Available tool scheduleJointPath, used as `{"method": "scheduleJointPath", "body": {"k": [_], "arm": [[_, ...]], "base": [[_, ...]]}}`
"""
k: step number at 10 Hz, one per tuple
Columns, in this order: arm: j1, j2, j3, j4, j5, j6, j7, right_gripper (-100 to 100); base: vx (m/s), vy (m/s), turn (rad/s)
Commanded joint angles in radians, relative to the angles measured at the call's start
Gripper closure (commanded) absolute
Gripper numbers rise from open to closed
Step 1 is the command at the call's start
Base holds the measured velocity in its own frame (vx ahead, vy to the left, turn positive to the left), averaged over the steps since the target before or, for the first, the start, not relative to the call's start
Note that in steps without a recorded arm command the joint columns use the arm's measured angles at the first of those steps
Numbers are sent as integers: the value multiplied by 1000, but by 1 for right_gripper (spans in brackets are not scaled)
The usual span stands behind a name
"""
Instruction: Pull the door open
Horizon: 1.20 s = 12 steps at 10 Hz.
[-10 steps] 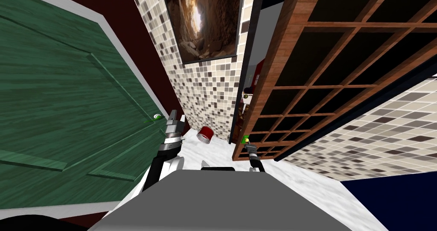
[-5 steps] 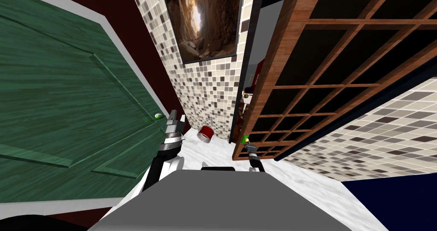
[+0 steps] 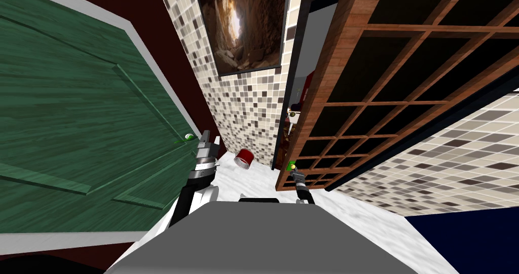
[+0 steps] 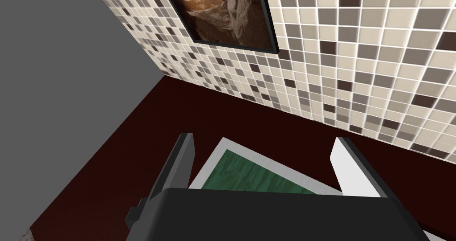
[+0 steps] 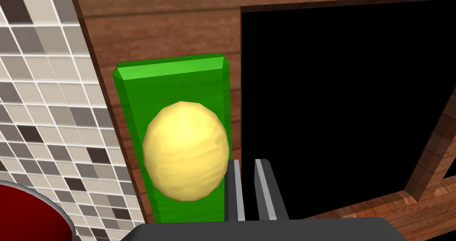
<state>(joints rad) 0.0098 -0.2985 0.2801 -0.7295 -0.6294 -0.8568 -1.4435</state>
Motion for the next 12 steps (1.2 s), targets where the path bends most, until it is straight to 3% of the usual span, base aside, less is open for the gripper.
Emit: {"method": "scheduleJointPath", "body": {"k": [1, 3, 5, 6, 9, 10, 11, 12], "arm": [[-16, -6, -7, -8, -6, 33, 0, -100], [-38, -15, -18, -19, -15, 81, -1, -100], [-44, -17, -21, -22, -18, 93, -1, -100], [-58, -22, -28, -29, -23, 123, -2, -100], [-58, -22, -28, -29, -23, 123, -2, -100], [-52, -35, -35, -5, -28, 129, -9, -100], [-52, -35, -35, -5, -28, 129, -9, 100], [-52, -35, -35, -5, -28, 129, -9, 100]], "base": [[-8, -13, -66], [-23, 36, -35], [-17, 24, -2], [-30, 38, -19], [-5, 16, 2], [13, -21, -38], [7, -16, 10], [-4, 10, 33]]}}
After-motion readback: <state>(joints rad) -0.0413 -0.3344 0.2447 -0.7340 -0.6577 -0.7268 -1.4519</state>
